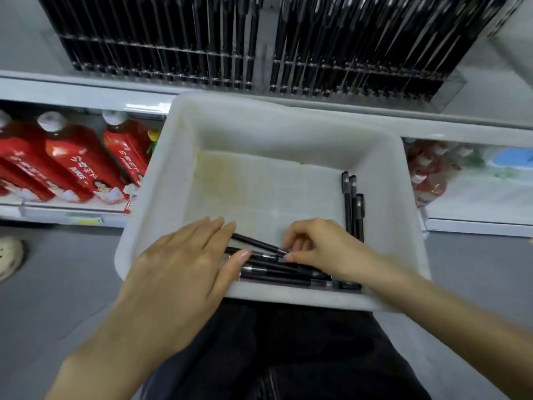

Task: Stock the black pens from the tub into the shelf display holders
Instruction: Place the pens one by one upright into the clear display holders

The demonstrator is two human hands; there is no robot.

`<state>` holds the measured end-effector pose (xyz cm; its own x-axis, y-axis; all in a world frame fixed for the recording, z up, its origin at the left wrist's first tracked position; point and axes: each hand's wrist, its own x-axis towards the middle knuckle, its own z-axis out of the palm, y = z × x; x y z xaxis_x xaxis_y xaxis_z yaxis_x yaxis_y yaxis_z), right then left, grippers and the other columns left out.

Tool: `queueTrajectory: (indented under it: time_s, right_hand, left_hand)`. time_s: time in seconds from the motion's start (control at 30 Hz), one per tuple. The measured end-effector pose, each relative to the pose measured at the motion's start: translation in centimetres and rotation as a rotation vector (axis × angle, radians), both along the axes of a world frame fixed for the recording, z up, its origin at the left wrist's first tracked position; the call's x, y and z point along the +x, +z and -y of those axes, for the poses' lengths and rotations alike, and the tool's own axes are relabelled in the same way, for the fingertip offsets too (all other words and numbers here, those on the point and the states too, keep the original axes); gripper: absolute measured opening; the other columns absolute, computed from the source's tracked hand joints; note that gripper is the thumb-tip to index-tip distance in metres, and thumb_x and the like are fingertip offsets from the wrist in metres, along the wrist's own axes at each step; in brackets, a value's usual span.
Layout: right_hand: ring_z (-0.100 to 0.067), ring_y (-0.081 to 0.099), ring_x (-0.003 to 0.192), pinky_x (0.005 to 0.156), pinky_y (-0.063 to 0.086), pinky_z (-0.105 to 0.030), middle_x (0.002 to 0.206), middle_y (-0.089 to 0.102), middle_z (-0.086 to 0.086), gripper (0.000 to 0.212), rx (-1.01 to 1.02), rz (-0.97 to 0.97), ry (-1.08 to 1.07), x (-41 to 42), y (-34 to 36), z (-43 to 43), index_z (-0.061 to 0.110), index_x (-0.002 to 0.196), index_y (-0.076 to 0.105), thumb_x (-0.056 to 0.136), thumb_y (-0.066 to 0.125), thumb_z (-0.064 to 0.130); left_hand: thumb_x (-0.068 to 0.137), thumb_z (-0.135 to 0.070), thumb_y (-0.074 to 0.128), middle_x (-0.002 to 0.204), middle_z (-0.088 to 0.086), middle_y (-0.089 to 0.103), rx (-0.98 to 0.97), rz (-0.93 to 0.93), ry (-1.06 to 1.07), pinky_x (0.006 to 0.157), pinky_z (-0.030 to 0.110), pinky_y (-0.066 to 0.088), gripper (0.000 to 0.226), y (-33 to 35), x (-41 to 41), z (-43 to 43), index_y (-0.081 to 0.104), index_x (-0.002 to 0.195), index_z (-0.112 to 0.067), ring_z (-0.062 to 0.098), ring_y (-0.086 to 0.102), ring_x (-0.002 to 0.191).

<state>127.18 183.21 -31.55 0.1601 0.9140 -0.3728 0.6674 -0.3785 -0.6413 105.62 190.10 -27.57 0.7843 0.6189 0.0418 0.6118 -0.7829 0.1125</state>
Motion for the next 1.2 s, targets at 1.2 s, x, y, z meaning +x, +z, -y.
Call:
queueTrajectory:
  time_s: [1.2]
  right_hand:
    - [-0.009,0.065,0.069,0.069,0.052,-0.02,0.065,0.067,0.013,0.018,0.417,-0.064,-0.242,4.4,5.0,-0.9,0.029,0.074,0.07,0.08,0.072,0.012]
  left_hand:
    - [0.05,-0.088,-0.006,0.143,-0.036,0.025,-0.444,-0.1,0.042,0.101,0.02,0.034,0.1,4.2,2.3,-3.0,0.013,0.141,-0.053,-0.006,0.037,0.127]
